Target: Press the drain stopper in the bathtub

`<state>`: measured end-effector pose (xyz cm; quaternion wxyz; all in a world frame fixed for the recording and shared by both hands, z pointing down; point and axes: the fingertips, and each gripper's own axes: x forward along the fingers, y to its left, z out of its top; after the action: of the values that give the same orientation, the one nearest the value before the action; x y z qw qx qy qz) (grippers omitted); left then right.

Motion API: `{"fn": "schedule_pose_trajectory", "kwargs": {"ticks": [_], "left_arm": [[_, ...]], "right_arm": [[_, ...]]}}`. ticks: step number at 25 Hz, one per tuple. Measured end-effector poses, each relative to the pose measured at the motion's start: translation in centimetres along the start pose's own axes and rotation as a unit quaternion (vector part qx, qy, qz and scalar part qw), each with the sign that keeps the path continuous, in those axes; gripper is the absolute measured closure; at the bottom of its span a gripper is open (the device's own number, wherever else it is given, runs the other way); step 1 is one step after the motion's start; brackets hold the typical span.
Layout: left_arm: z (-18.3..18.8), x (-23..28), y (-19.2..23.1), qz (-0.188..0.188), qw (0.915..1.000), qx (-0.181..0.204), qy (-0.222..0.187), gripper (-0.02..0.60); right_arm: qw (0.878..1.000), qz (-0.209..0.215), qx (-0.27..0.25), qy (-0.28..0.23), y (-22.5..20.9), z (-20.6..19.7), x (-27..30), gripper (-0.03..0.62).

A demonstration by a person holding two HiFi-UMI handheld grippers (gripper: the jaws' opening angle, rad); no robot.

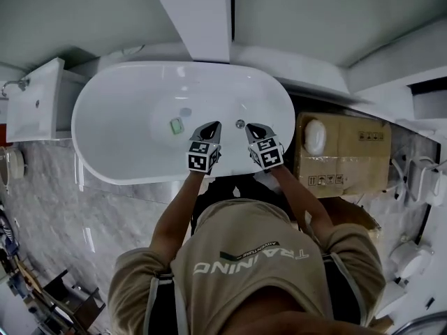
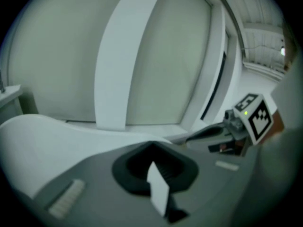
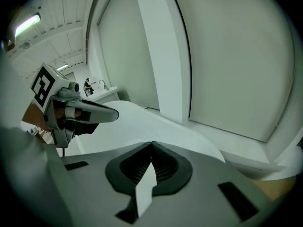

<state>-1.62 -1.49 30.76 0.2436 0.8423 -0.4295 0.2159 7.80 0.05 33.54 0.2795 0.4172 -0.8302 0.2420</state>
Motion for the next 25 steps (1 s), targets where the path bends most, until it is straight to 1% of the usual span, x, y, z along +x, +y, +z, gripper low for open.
{"fn": "schedule_pose_trajectory", "kwargs": {"ticks": [6,10,12,15,19,22,25], "left_arm": [[4.4,-2.1,0.2,-0.003,0.9994,0.010,-0.034,0.580],[8.4,-3.9,0.4,-0.004,0.9976,0.027,-0.063,0.580],[10.7,-4.3,0.2,-0.007,0.9958,0.041,-0.081,0.580],[13.9,-5.0,0.1,-0.009,0.9926,0.058,-0.107,0.580],[17.6,-6.5,-0.1,-0.002,0.9870,0.082,-0.138,0.580],[19.9,-7.9,0.5,0.008,0.9831,0.088,-0.160,0.580],[23.6,-9.9,0.9,0.024,0.9746,0.092,-0.202,0.580]], "right_arm": [[0.999,0.007,0.002,-0.032,1.2,4.0,-3.3,0.580],[0.998,0.002,-0.025,-0.065,1.6,8.1,-5.4,0.580],[0.996,-0.004,-0.029,-0.087,1.3,10.2,-6.5,0.580],[0.992,-0.009,-0.025,-0.122,0.9,13.3,-8.0,0.580],[0.985,-0.010,-0.048,-0.163,0.9,17.0,-10.4,0.580],[0.981,-0.008,-0.058,-0.187,1.1,19.5,-11.5,0.580],[0.973,-0.007,-0.077,-0.216,1.1,22.2,-12.8,0.580]]}}
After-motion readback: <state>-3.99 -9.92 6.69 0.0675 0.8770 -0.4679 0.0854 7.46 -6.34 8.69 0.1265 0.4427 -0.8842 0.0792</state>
